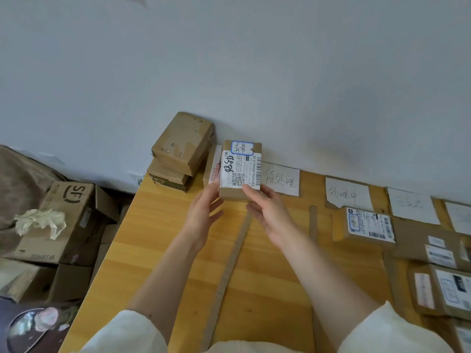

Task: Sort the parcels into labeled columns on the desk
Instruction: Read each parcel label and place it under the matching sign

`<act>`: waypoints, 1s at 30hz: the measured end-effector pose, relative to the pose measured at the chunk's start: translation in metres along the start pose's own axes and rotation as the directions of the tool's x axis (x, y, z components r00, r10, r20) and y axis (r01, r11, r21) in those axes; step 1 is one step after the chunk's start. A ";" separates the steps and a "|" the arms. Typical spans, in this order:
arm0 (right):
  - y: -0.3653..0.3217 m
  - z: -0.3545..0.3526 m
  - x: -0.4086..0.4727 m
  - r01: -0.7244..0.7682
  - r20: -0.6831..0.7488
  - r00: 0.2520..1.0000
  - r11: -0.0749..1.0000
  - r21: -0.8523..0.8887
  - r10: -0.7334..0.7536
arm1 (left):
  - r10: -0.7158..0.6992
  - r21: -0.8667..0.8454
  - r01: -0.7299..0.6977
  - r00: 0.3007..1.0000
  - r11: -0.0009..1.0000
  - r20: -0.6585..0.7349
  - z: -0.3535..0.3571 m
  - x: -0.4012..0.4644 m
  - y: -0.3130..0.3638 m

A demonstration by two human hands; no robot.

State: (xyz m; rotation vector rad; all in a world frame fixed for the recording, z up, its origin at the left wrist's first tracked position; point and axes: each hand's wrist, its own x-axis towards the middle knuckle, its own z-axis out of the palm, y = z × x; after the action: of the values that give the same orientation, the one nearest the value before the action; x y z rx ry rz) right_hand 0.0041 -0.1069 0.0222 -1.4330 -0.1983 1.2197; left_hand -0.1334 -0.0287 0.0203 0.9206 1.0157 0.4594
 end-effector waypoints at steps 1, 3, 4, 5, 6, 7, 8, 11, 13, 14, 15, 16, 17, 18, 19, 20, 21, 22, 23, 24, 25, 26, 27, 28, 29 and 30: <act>0.003 -0.005 -0.006 0.009 0.017 1.000 1.000 -0.002 -0.009 | 0.011 0.016 -0.012 0.999 1.000 0.040 0.000 -0.004 -0.002; 0.009 -0.013 -0.021 0.024 0.044 0.999 1.000 -0.002 -0.024 | 0.022 0.040 -0.026 0.995 0.999 0.101 0.001 -0.013 -0.006; 0.011 -0.017 -0.028 0.032 0.049 0.998 0.999 0.006 -0.032 | 0.025 0.052 -0.032 0.992 0.998 0.127 0.002 -0.017 -0.008; 0.014 -0.021 -0.033 0.041 0.046 0.998 0.999 0.013 -0.041 | 0.024 0.061 -0.034 0.988 0.998 0.152 0.003 -0.021 -0.010; 0.017 -0.025 -0.038 0.048 0.040 0.998 0.999 0.009 -0.048 | 0.021 0.066 -0.033 0.985 0.997 0.174 0.004 -0.025 -0.012; 0.019 -0.029 -0.043 0.051 0.036 0.998 0.999 -0.008 -0.050 | 0.015 0.064 -0.028 0.982 0.998 0.186 0.006 -0.029 -0.014; 0.020 -0.032 -0.048 0.057 0.031 0.998 0.998 -0.022 -0.056 | 0.009 0.055 -0.020 0.981 0.998 0.193 0.007 -0.032 -0.016; 0.026 -0.039 -0.057 0.051 -0.027 0.998 0.998 0.022 -0.050 | -0.012 0.048 0.002 0.975 0.999 0.223 0.013 -0.038 -0.022; 0.029 -0.043 -0.063 0.042 -0.077 0.996 0.995 0.088 -0.035 | -0.019 0.043 0.009 0.968 0.999 0.248 0.019 -0.042 -0.025; 0.031 -0.045 -0.067 0.027 -0.088 0.996 0.992 0.121 -0.017 | -0.026 0.036 0.017 0.965 0.999 0.259 0.023 -0.043 -0.027; 0.032 -0.048 -0.072 0.013 -0.083 0.997 0.988 0.154 0.000 | -0.033 0.035 0.024 0.962 0.999 0.272 0.028 -0.044 -0.028; 0.034 -0.051 -0.077 0.007 -0.088 0.996 0.986 0.165 0.007 | -0.034 0.043 0.022 0.955 0.999 0.294 0.034 -0.047 -0.029; 0.034 -0.054 -0.083 0.017 -0.095 0.995 0.985 0.169 -0.001 | -0.036 0.058 0.019 0.949 0.998 0.313 0.042 -0.050 -0.029; 0.032 -0.058 -0.091 0.035 -0.101 0.995 0.980 0.195 -0.015 | -0.048 0.082 0.022 0.942 0.996 0.332 0.049 -0.050 -0.031; 0.032 -0.063 -0.096 0.054 -0.113 0.993 0.972 0.227 -0.029 | -0.062 0.109 0.025 0.936 0.994 0.347 0.057 -0.052 -0.033; 0.032 -0.070 -0.101 0.064 -0.127 0.991 0.965 0.254 -0.032 | -0.067 0.137 0.018 0.929 0.990 0.363 0.065 -0.053 -0.035; 0.032 -0.079 -0.105 0.074 -0.146 0.989 0.958 0.278 -0.034 | -0.072 0.160 0.012 0.924 0.987 0.375 0.074 -0.053 -0.037; 0.031 -0.089 -0.109 0.085 -0.171 0.985 0.949 0.304 -0.033 | -0.083 0.181 0.013 0.920 0.983 0.382 0.084 -0.055 -0.040; 0.031 -0.099 -0.111 0.091 -0.190 0.981 0.941 0.327 -0.029 | -0.103 0.202 0.027 0.921 0.979 0.375 0.095 -0.057 -0.043; 0.030 -0.110 -0.114 0.093 -0.213 0.977 0.936 0.339 -0.020 | -0.114 0.225 0.031 0.925 0.974 0.362 0.107 -0.059 -0.047; 0.030 -0.123 -0.116 0.096 -0.233 0.972 0.933 0.345 -0.014 | -0.121 0.248 0.030 0.925 0.968 0.359 0.119 -0.064 -0.049; 0.028 -0.135 -0.121 0.098 -0.249 0.968 0.931 0.352 -0.008 | -0.140 0.271 0.039 0.920 0.962 0.365 0.132 -0.068 -0.053; 0.026 -0.150 -0.124 0.108 -0.269 0.963 0.927 0.358 -0.008 | -0.161 0.300 0.044 0.912 0.953 0.377 0.146 -0.072 -0.057; 0.023 -0.164 -0.128 0.119 -0.297 0.955 0.922 0.369 -0.004 | -0.175 0.329 0.045 0.910 0.943 0.377 0.160 -0.075 -0.061; 0.021 -0.180 -0.132 0.137 -0.329 0.944 0.916 0.377 -0.006 | -0.175 0.347 0.040 0.914 0.937 0.367 0.175 -0.077 -0.066; 0.018 -0.197 -0.136 0.154 -0.361 0.933 0.908 0.390 -0.003 | -0.168 0.358 0.034 0.921 0.933 0.352 0.189 -0.078 -0.071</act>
State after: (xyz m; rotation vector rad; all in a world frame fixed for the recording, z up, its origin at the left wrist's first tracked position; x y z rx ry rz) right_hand 0.0811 -0.3338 0.0364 -1.2275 0.2384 0.8510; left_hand -0.0110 -0.2061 0.0426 1.2105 0.7939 0.0023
